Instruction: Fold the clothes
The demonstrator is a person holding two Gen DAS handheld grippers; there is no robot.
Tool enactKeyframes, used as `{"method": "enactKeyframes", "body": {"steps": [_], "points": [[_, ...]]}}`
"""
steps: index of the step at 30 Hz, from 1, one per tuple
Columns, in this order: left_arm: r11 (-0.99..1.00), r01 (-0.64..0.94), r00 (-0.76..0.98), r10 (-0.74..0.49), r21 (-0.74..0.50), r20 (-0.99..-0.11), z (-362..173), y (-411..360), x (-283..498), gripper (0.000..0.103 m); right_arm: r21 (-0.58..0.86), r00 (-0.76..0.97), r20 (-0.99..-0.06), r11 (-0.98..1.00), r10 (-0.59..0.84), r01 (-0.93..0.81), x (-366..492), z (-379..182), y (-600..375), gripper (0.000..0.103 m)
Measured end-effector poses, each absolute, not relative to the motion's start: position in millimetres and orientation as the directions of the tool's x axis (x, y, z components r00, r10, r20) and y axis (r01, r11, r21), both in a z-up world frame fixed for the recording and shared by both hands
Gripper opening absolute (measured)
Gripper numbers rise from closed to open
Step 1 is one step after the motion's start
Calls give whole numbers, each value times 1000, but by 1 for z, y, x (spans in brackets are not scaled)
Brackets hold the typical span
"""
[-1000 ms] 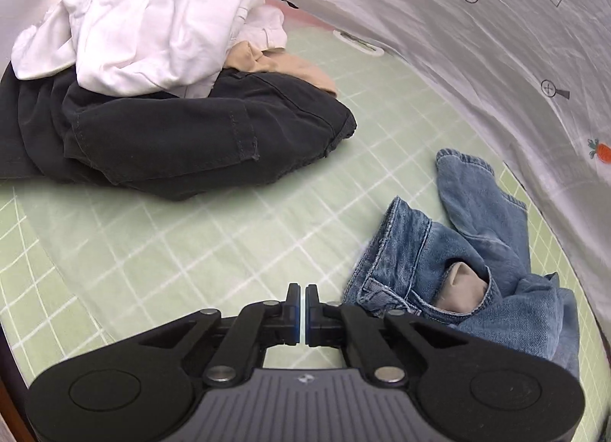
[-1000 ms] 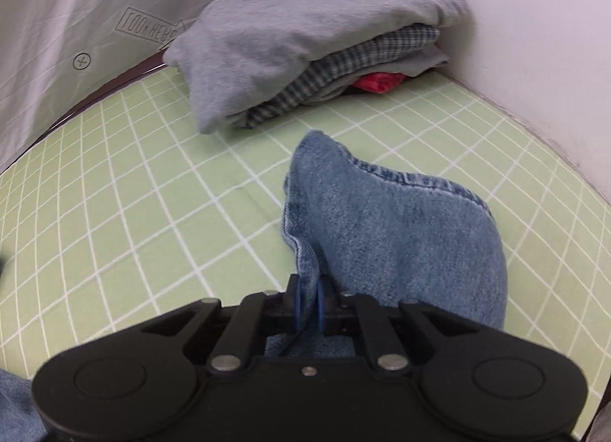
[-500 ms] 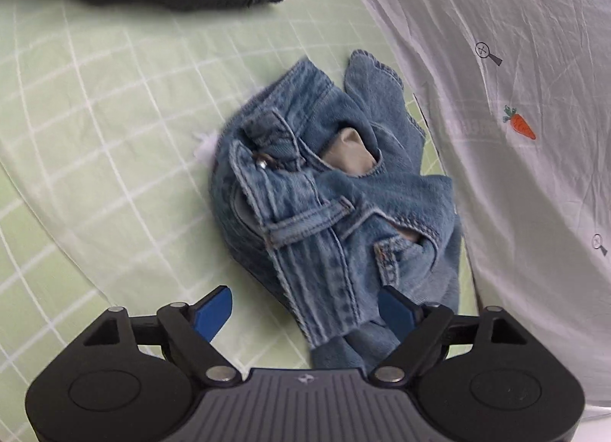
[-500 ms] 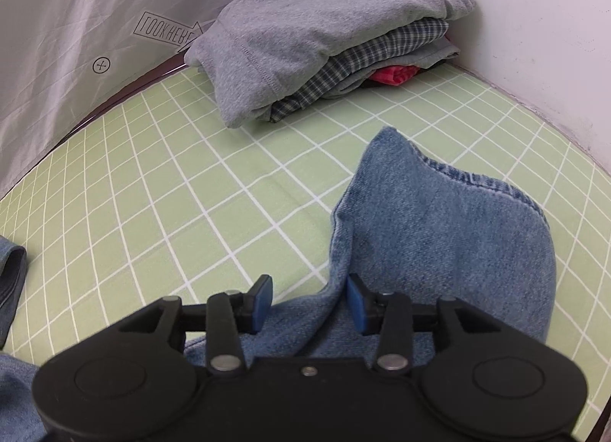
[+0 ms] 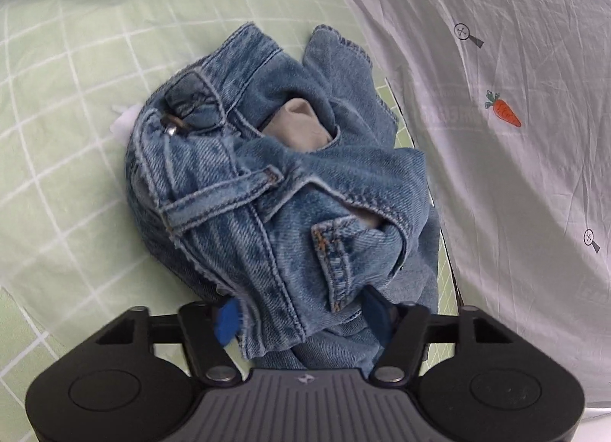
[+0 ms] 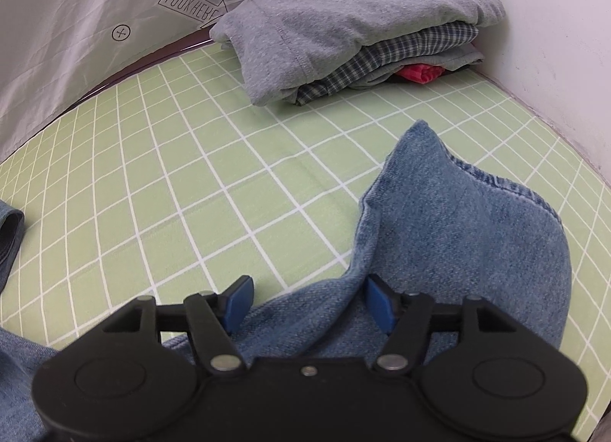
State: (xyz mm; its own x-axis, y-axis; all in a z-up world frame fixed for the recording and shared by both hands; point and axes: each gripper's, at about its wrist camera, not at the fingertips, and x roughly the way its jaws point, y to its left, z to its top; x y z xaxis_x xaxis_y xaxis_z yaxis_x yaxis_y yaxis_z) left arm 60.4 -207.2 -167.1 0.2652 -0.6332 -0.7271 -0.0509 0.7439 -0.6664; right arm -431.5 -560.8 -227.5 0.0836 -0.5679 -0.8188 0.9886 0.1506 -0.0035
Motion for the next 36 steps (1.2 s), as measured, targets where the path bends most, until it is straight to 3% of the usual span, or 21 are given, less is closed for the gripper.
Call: {"method": "enactKeyframes", "body": {"steps": [1, 4, 11, 15, 18, 21, 23, 25, 28, 36], "points": [[752, -23, 275, -629, -659, -727, -161, -208, 64, 26, -9, 80, -818, 153, -570, 988, -430, -228, -561, 69], [753, 41, 327, -631, -656, -703, -134, -208, 77, 17, -12, 81, -813, 156, -577, 988, -426, -230, -565, 75], [734, 141, 454, -645, -665, -615, -70, -226, 132, 16, -19, 87, -801, 171, -593, 985, -419, -233, -574, 81], [780, 111, 499, -580, -616, -644, -69, -247, 179, 19, -22, 89, -799, 177, -595, 984, -418, -234, -580, 83], [833, -3, 415, -503, -554, -759, -97, -256, 216, 26, -27, 84, -798, 175, -596, 984, -417, -235, -582, 85], [861, 45, 414, -477, -506, -775, -102, -250, 201, 39, -36, 71, -805, 167, -589, 985, -414, -234, -585, 88], [876, 83, 419, -463, -475, -781, -104, -246, 189, 69, -61, 54, -805, 174, -590, 983, -410, -233, -584, 89], [885, 113, 440, -453, -452, -776, -102, -237, 171, 83, -98, 29, -802, 178, -596, 979, -406, -233, -583, 94], [885, 125, 487, -448, -448, -749, -92, -214, 138, 86, -128, 8, -800, 183, -600, 975, -402, -232, -579, 96], [885, 57, 404, -445, -463, -800, -117, -186, 74, 89, -116, -39, -820, 99, -572, 988, -412, -232, -572, 98]]}}
